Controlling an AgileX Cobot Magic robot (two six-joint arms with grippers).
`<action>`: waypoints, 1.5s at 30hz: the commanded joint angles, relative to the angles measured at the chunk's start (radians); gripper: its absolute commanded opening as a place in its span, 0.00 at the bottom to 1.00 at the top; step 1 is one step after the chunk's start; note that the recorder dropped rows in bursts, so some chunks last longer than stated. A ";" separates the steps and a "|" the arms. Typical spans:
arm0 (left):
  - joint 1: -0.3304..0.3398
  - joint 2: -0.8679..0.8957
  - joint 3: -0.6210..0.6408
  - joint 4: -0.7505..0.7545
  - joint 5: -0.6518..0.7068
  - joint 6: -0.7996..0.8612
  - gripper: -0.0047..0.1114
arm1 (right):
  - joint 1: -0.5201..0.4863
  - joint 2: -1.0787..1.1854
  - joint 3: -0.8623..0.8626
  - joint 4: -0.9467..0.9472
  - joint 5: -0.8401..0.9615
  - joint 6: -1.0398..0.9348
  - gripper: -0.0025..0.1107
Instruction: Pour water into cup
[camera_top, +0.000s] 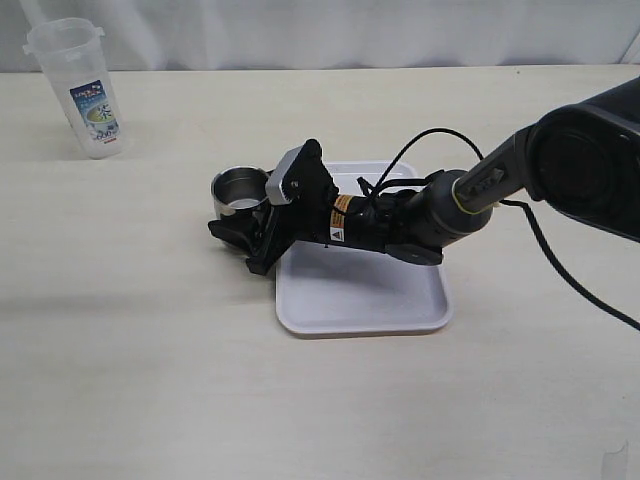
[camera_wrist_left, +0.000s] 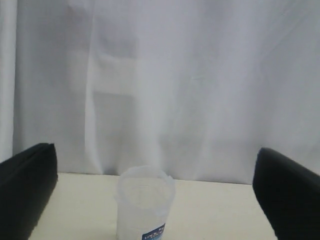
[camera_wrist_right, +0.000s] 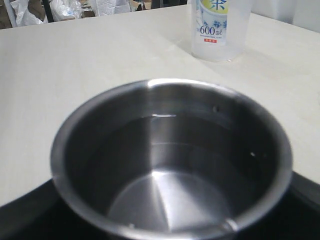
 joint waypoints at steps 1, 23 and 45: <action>-0.003 -0.100 0.002 -0.005 0.096 -0.047 0.92 | 0.000 -0.003 0.006 -0.006 0.034 0.000 0.06; -0.003 -0.537 0.002 -0.059 0.575 -0.084 0.92 | 0.000 -0.003 0.006 -0.006 0.034 0.000 0.06; -0.003 -1.020 0.158 -0.161 0.545 -0.052 0.92 | 0.000 -0.003 0.006 -0.006 0.034 0.000 0.06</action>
